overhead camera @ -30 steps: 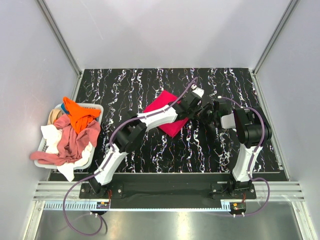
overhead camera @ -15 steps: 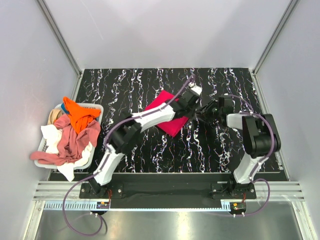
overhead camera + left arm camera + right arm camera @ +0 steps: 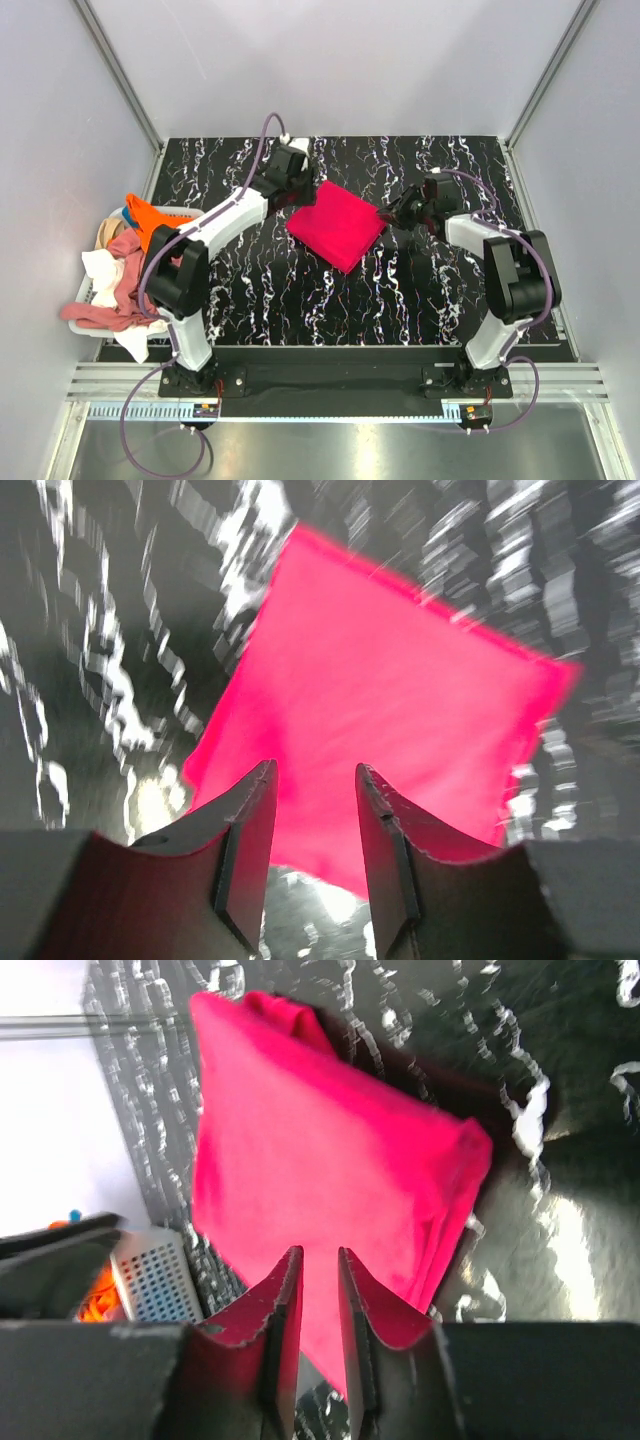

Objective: Fold and stack the t-shirts
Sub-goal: Fold the tshirt

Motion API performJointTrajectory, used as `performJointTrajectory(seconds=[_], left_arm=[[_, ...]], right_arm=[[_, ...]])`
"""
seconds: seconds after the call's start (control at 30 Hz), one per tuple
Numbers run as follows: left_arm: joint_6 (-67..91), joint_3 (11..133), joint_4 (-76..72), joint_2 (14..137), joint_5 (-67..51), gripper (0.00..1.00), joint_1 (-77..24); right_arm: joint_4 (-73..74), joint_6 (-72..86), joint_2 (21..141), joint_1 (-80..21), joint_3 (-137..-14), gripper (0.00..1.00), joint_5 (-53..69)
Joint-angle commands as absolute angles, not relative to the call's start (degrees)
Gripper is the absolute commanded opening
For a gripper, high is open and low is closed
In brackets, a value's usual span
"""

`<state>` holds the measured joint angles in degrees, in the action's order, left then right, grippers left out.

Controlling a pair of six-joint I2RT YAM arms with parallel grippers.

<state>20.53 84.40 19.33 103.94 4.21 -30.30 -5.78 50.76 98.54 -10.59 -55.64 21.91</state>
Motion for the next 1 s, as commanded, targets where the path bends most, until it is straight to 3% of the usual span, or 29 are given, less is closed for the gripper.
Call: performJointTrajectory(seconds=[0.0, 0.27, 0.5, 0.67, 0.83, 0.97], left_arm=[[22.67, 83.05, 20.30, 107.39, -1.49, 0.42, -28.40], [26.28, 81.83, 23.64, 112.06, -0.18, 0.43, -27.07], [31.98, 75.69, 24.61, 106.27, -0.26, 0.44, -27.77], [36.12, 71.99, 24.70, 99.16, -1.23, 0.46, -30.14], [35.69, 74.26, 25.05, 95.98, -3.43, 0.49, -29.97], [33.14, 80.48, 25.05, 100.79, -4.30, 0.50, -26.91]], right_arm=[[-7.03, 49.84, 103.17, -10.64, -58.80, 0.26, 22.86], [-14.85, 43.34, 116.18, -6.25, -57.65, 0.17, 24.08], [-7.41, 33.33, 116.19, -5.45, -69.84, 0.17, 26.27], [2.69, 31.46, 112.53, -5.54, -75.67, 0.34, 29.35], [6.15, 31.47, 103.11, -7.46, -66.72, 0.50, 34.27], [8.52, 30.93, 99.41, -10.54, -61.01, 0.62, 35.68]])
